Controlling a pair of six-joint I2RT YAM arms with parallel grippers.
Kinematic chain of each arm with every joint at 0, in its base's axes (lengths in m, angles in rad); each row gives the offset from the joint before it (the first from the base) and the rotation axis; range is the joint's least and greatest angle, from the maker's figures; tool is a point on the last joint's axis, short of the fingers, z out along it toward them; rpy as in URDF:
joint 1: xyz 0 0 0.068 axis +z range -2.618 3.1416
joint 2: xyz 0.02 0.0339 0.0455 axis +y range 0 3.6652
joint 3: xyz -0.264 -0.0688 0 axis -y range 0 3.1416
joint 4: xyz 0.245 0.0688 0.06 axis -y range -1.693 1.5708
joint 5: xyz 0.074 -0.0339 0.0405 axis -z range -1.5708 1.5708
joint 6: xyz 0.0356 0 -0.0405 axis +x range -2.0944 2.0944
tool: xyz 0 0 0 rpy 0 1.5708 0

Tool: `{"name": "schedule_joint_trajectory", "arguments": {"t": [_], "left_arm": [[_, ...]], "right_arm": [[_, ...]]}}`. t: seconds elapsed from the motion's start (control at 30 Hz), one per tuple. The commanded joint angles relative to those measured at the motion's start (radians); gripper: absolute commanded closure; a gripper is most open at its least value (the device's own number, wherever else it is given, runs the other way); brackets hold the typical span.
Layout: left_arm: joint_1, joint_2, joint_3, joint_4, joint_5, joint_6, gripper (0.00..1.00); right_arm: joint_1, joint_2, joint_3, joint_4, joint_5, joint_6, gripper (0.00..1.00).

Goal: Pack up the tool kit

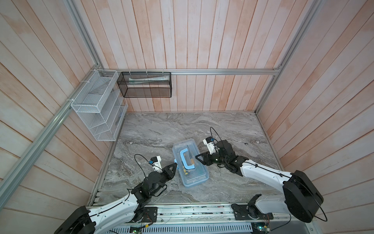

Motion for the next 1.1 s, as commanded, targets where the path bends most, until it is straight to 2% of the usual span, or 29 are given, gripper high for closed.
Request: {"name": "schedule_joint_trajectory", "arguments": {"t": [0.0, 1.07], "left_arm": [[0.006, 0.002, 0.003, 0.006, 0.016, 0.020, 0.71], [0.006, 0.085, 0.009, 0.046, 0.039, 0.028, 0.75]], "right_arm": [[0.025, 0.024, -0.030, -0.085, -0.073, -0.009, 0.51], [0.026, 0.029, -0.032, -0.081, -0.083, -0.015, 0.51]]}}
